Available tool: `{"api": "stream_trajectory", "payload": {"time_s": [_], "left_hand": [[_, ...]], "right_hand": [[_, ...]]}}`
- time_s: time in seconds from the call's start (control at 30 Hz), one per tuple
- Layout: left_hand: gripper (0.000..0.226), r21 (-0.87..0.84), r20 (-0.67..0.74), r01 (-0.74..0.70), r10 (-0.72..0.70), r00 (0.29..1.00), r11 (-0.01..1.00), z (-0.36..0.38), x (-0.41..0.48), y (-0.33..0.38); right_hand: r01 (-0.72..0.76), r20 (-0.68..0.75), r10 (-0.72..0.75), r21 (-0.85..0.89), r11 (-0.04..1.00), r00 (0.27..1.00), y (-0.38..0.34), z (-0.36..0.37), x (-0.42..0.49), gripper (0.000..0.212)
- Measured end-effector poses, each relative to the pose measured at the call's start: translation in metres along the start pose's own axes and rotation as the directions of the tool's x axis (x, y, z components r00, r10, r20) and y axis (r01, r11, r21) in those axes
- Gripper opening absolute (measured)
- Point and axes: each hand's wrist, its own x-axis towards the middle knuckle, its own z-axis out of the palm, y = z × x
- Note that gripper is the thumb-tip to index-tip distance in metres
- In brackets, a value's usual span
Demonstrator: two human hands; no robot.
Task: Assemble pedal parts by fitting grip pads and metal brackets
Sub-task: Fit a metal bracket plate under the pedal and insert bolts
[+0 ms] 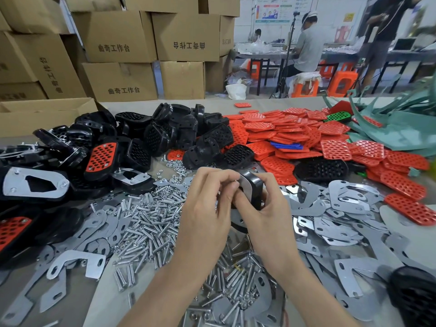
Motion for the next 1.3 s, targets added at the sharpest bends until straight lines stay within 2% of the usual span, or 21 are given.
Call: {"api": "stream_trajectory", "payload": {"time_s": [0.13, 0.37, 0.43, 0.5, 0.6, 0.7, 0.77, 0.87, 1.0, 1.1, 1.2, 1.3], "left_hand": [[0.021, 0.0, 0.022, -0.027, 0.027, 0.999, 1.0, 0.0, 0.0, -0.002], [0.012, -0.034, 0.045, -0.005, 0.006, 0.999, 0.999, -0.003, 0.003, -0.002], [0.012, -0.031, 0.025, 0.0, 0.0, 1.0, 1.0, -0.003, 0.003, -0.001], [0.011, -0.018, -0.011, 0.007, -0.007, 1.0, 1.0, -0.003, 0.002, -0.001], [0.022, -0.012, -0.025, -0.002, 0.001, 1.0, 1.0, -0.003, 0.001, 0.001], [0.023, 0.022, -0.019, -0.034, 0.035, 0.999, 0.999, -0.003, 0.001, 0.002], [0.019, -0.007, -0.033, 0.001, -0.002, 0.999, 1.0, -0.003, 0.001, 0.003], [0.011, -0.135, -0.045, 0.14, -0.147, 0.988, 0.981, -0.001, 0.0, 0.007], [0.002, -0.283, -0.026, 0.303, -0.324, 0.946, 0.91, 0.002, -0.002, 0.012], [0.005, -0.39, -0.011, 0.358, -0.392, 0.92, 0.849, 0.005, -0.002, 0.016], [0.005, -0.387, -0.002, 0.363, -0.395, 0.919, 0.848, 0.005, -0.003, 0.016], [0.01, -0.229, -0.035, 0.254, -0.268, 0.963, 0.94, 0.004, -0.004, 0.014]], "right_hand": [[-0.003, -0.009, 0.003, -0.018, 1.0, 1.0, 0.002, -0.001, 0.001, 0.012], [0.003, -0.025, -0.003, -0.006, 1.0, 1.0, 0.003, -0.001, 0.002, 0.014], [-0.002, -0.017, 0.002, -0.025, 1.0, 1.0, 0.003, -0.001, 0.001, 0.008], [-0.01, -0.007, 0.01, -0.039, 0.999, 1.0, 0.002, 0.0, 0.001, 0.014], [0.011, -0.016, -0.012, -0.067, 0.998, 1.0, 0.002, 0.001, 0.0, 0.018], [0.021, -0.026, -0.023, -0.095, 0.995, 0.999, 0.003, 0.0, 0.0, 0.021], [0.026, -0.021, -0.028, -0.102, 0.994, 0.999, 0.004, -0.001, 0.0, 0.019], [0.059, -0.028, -0.063, -0.139, 0.988, 0.998, 0.004, -0.003, -0.001, 0.016], [0.085, -0.058, -0.1, -0.227, 0.97, 0.993, 0.004, -0.004, -0.002, 0.017], [0.099, -0.072, -0.126, -0.302, 0.948, 0.989, 0.005, -0.004, -0.003, 0.018], [0.109, -0.073, -0.142, -0.344, 0.933, 0.987, 0.006, -0.003, -0.002, 0.018], [0.131, -0.07, -0.165, -0.35, 0.928, 0.984, 0.007, -0.003, -0.002, 0.019]]}}
